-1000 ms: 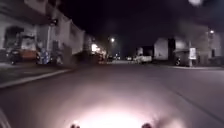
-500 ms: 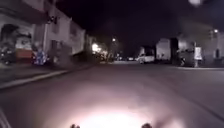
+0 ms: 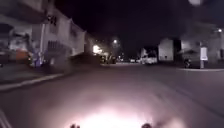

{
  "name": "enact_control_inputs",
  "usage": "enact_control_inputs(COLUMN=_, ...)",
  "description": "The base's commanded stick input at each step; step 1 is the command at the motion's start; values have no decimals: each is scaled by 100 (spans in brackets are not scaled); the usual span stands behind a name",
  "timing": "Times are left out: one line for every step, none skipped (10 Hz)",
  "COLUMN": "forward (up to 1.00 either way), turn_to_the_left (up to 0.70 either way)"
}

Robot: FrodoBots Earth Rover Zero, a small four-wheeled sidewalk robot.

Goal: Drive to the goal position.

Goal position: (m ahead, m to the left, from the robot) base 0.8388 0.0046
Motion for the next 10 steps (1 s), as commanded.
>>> enact_control_inputs(forward=100, turn_to_the_left=0)
enact_control_inputs(forward=100, turn_to_the_left=0)
enact_control_inputs(forward=100, turn_to_the_left=0)
enact_control_inputs(forward=100, turn_to_the_left=0)
enact_control_inputs(forward=100, turn_to_the_left=0)
enact_control_inputs(forward=100, turn_to_the_left=0)
enact_control_inputs(forward=100, turn_to_the_left=0)
enact_control_inputs(forward=100, turn_to_the_left=0)
enact_control_inputs(forward=100, turn_to_the_left=0)
enact_control_inputs(forward=100, turn_to_the_left=0)
